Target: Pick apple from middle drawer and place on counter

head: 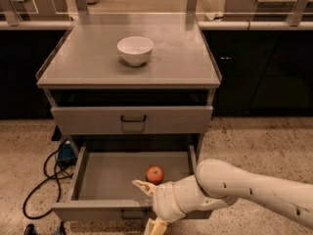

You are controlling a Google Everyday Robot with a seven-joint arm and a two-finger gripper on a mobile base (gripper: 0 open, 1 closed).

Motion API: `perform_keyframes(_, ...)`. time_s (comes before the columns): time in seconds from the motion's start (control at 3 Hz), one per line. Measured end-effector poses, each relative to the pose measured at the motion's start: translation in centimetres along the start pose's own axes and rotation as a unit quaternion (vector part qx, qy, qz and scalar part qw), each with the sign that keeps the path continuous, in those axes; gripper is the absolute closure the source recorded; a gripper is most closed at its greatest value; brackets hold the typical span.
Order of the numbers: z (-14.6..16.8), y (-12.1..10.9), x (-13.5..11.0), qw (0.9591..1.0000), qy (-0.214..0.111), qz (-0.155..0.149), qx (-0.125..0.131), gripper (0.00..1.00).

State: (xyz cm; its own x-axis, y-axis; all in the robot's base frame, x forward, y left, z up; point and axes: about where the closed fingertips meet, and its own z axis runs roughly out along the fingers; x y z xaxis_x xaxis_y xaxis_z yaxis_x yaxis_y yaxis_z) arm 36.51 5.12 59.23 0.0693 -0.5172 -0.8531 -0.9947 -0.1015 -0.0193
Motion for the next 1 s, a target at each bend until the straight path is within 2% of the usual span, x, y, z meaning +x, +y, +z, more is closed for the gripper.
perform_keyframes(0.33,-1.2,0.1,0.6,0.9982,-0.022,0.023,0.051,0.0)
perform_keyframes(0.67,-5.6,-1.9,3.4,0.9874,-0.075,0.039,0.134,0.0)
perform_keyframes(1.0,-10.6,-5.0,6.3,0.9691,-0.132,0.049,0.203,0.0)
